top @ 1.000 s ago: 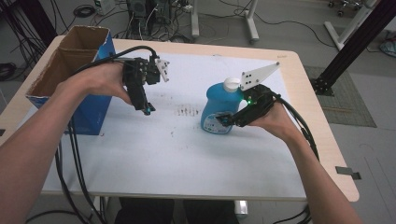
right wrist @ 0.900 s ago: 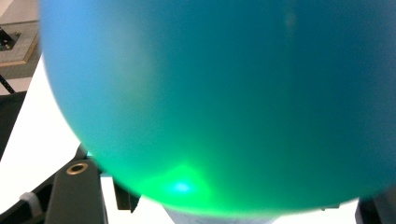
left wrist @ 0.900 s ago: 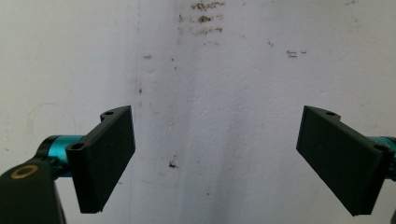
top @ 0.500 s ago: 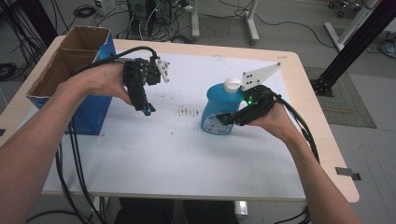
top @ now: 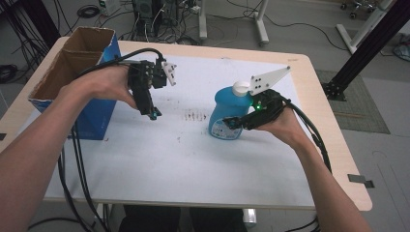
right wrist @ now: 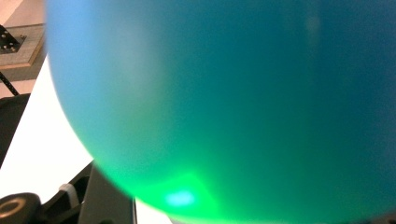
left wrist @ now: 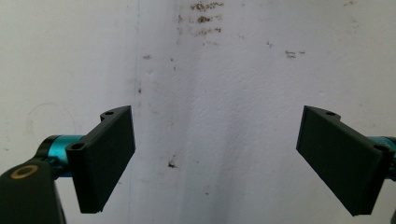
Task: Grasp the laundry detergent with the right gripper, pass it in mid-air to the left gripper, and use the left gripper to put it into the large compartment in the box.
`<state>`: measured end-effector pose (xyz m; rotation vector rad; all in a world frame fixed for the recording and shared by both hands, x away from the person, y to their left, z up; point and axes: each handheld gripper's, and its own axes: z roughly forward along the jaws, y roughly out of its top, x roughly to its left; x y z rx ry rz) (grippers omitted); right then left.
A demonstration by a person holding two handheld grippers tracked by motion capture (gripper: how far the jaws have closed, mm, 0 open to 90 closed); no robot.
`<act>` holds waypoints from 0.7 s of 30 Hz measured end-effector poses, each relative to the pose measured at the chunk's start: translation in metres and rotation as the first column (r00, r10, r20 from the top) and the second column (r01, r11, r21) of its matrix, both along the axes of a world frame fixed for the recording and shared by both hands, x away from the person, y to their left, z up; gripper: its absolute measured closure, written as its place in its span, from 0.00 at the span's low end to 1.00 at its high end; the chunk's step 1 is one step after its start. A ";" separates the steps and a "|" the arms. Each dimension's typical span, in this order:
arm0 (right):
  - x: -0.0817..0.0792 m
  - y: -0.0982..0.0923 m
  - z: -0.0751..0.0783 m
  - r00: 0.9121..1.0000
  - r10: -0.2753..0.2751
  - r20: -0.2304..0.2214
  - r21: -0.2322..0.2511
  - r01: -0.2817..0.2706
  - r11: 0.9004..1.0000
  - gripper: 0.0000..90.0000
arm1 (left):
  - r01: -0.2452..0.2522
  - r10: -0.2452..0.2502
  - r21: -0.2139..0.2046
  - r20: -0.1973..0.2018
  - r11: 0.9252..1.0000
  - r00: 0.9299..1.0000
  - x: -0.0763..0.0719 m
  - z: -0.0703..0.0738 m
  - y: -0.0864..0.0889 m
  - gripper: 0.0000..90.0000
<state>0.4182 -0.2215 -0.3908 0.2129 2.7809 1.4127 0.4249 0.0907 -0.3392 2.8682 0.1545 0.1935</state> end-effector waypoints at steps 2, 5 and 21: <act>0.000 0.000 0.000 1.000 -0.001 0.004 0.002 0.001 1.000 0.49 | -0.004 0.004 -0.004 -0.002 1.000 1.000 -0.001 0.000 0.000 0.13; 0.000 -0.001 0.001 1.000 0.000 0.014 0.004 0.000 1.000 0.50 | -0.003 0.003 -0.012 -0.002 1.000 1.000 -0.001 0.002 0.000 0.13; -0.005 0.013 0.014 0.999 0.031 0.031 -0.012 -0.031 0.999 0.51 | -0.005 0.001 -0.130 -0.032 0.991 0.999 -0.011 0.034 -0.014 0.13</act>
